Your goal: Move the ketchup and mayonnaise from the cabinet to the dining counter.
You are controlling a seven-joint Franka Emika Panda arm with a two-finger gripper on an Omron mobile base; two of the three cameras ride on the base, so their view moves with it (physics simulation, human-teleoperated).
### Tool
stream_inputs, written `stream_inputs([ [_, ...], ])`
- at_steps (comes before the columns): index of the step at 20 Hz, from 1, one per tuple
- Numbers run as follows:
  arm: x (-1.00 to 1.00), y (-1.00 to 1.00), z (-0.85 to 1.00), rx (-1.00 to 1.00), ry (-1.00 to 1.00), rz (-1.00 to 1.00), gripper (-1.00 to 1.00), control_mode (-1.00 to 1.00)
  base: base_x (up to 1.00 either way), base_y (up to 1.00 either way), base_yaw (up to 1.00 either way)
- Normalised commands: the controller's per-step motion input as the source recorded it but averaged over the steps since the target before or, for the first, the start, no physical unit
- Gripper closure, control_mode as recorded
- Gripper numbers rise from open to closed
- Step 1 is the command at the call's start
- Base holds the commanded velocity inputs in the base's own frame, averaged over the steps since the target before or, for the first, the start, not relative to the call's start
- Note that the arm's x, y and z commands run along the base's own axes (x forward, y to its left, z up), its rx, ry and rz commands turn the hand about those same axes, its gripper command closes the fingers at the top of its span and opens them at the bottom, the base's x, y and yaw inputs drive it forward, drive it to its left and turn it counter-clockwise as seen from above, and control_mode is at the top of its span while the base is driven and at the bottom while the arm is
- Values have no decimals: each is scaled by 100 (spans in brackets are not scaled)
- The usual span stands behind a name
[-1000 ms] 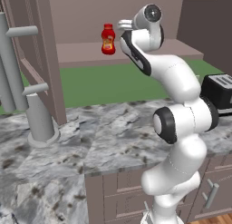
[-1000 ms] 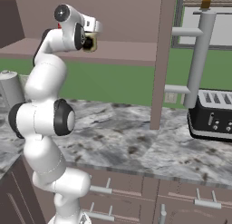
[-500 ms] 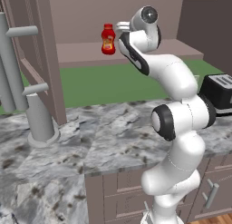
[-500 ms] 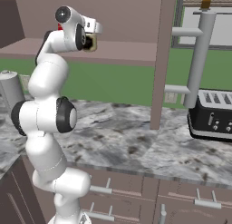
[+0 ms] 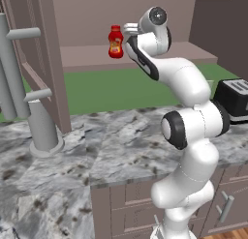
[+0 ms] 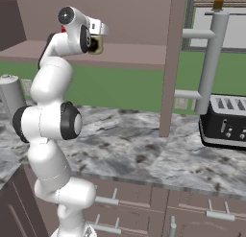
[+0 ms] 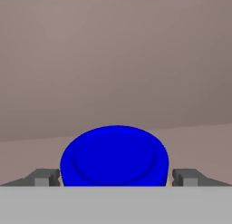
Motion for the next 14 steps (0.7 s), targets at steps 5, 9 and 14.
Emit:
stream_inputs([
  [5,0,-2,-2,0,-1,-4,100,-100,0,0,0],
  [9,-1,-2,0,0,0,-1,100,-100,0,0,0],
  [14,-45,-2,0,0,-3,0,100,-100,0,0,0],
])
